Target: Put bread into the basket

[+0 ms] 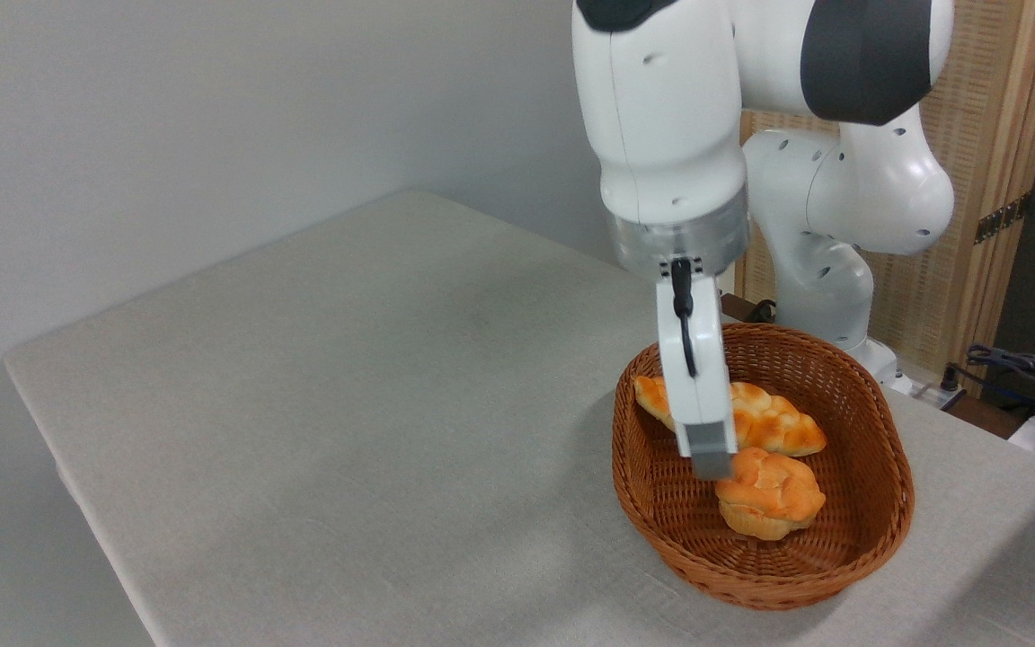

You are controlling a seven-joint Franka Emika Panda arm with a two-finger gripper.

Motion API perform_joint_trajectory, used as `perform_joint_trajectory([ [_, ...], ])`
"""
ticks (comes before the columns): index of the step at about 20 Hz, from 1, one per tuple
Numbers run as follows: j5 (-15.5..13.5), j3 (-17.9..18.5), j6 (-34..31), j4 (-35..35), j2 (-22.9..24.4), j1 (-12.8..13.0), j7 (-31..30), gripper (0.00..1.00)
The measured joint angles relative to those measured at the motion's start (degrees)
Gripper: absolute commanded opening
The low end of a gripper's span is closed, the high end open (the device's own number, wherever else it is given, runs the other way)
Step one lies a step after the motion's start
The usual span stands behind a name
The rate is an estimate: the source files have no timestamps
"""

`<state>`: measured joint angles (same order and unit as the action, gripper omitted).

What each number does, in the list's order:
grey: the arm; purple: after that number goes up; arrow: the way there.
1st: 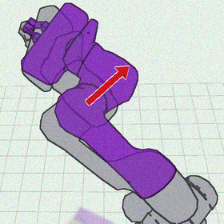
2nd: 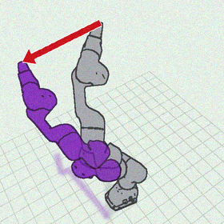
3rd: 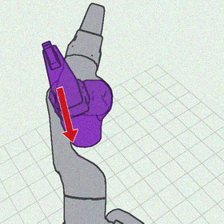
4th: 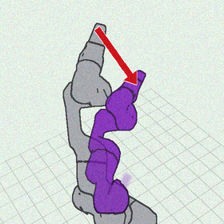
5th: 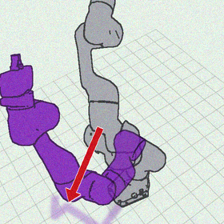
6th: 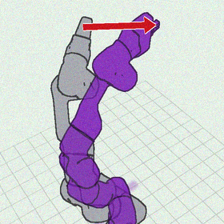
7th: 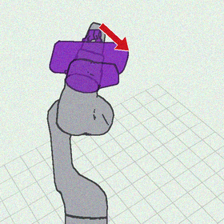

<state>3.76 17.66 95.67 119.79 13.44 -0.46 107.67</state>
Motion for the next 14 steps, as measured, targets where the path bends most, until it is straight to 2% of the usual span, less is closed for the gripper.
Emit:
perform_joint_trajectory([
  [3,-4.74,-0.16,-0.22,-3.09,0.14,-0.01,-3.43,1.00],
  [6,-8.46,-1.78,-1.41,-6.76,-0.04,-0.03,-11.06,1.00],
  [9,-9.50,-4.86,-3.31,-12.18,-1.87,-0.01,-20.91,1.00],
  [14,-10.59,-10.37,-3.80,-20.22,-6.91,0.04,-41.93,1.00],
])
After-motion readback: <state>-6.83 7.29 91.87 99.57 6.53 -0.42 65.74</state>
